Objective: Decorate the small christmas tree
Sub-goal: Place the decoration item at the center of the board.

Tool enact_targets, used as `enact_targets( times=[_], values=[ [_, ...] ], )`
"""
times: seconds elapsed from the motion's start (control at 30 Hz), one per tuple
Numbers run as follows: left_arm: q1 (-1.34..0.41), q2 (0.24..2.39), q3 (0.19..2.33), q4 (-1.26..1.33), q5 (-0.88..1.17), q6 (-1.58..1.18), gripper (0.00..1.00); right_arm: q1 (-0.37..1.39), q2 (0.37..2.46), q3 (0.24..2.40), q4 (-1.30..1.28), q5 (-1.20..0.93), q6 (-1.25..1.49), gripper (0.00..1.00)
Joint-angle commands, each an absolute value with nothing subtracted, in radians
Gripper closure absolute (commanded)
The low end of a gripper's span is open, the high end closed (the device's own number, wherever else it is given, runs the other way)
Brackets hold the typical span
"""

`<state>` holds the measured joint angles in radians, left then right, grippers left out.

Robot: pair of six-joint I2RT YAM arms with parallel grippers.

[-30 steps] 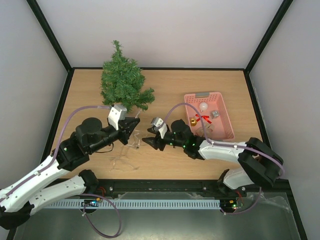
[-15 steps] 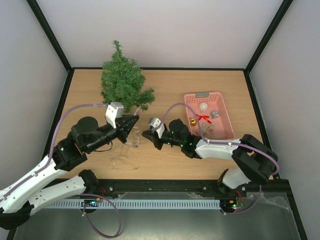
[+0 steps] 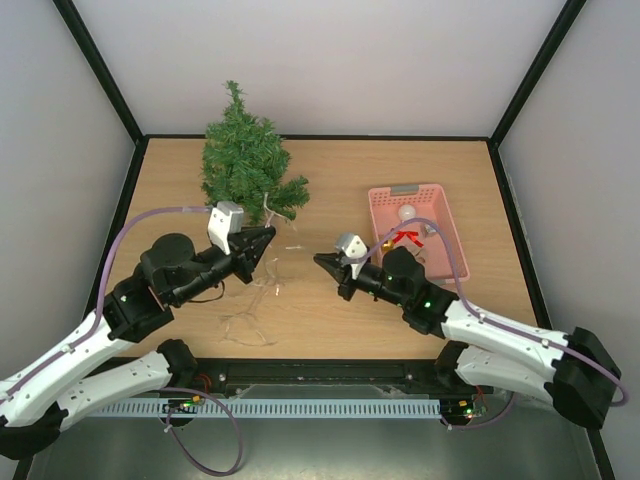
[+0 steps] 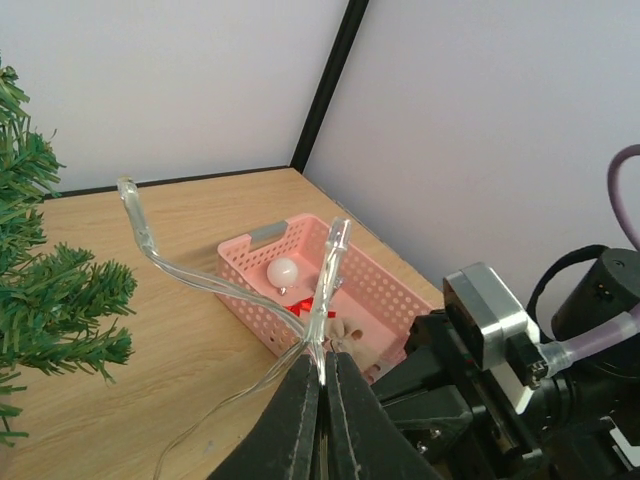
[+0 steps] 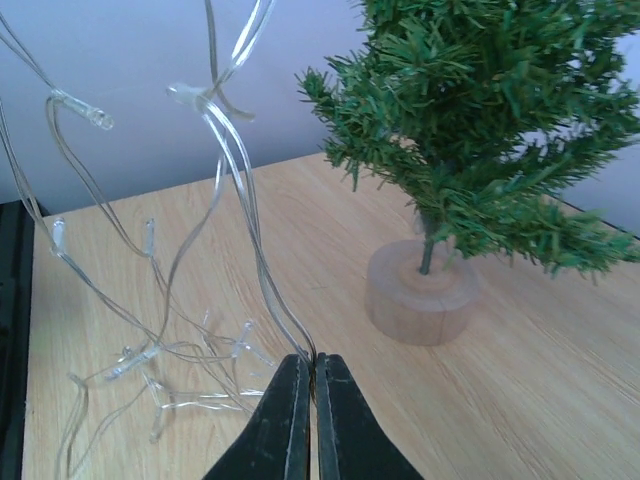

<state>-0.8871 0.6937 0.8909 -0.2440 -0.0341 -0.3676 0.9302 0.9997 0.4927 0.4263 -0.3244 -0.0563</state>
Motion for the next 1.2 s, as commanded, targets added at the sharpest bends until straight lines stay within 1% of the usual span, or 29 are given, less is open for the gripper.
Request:
enact_targets(
  times=[0.0,0.13,0.27,0.33,0.4,0.47,0.53,0.63,0.73,1.0,1.17],
  values=[
    [-0.886,0.696,0.928,-0.185,-0.023,-0.394,0.97,0.937,0.885,0.490,0.230,-0.236,-0.060,0.98],
    [-0.884,0.724,0.933,-0.195,-0.037,-0.370,0.96,0.936,0.781,0.507,0.154,-0.075,-0.005,0.98],
    [-0.885,0.773,0.915,-0.221,-0.023,-0.362,0.96,0.937,0.720,0.549,0.115,0.063,0.064,0.98],
    [-0.884,0.790,0.891,-0.216,-0.007,-0.374,0.92,0.936,0.714,0.562,0.089,0.088,0.065,0.98],
    [-0.885,0.812,0.875,-0.213,0.015,-0.382,0.85,0.936,0.716,0.578,0.043,0.121,0.078,0.98],
    [-0.884,0.830,0.873,-0.218,0.039,-0.392,0.70,0.937,0.715,0.607,-0.032,0.211,0.135,0.98],
    [-0.884,0.832,0.870,-0.224,0.048,-0.395,0.60,0.936,0.691,0.629,-0.086,0.278,0.185,0.98],
    [-0.884,0.812,0.850,-0.231,0.030,-0.401,0.49,0.936,0.614,0.646,-0.100,0.299,0.237,0.98],
    [-0.884,0.794,0.823,-0.244,-0.011,-0.411,0.42,0.936,0.534,0.650,-0.064,0.293,0.254,0.98],
    [-0.884,0.816,0.790,-0.313,-0.124,-0.482,0.41,0.936,0.475,0.727,-0.055,0.362,0.231,0.98],
    [-0.881,0.881,0.789,-0.372,-0.216,-0.547,0.47,0.936,0.400,0.729,0.000,0.414,0.226,0.98]
  ],
)
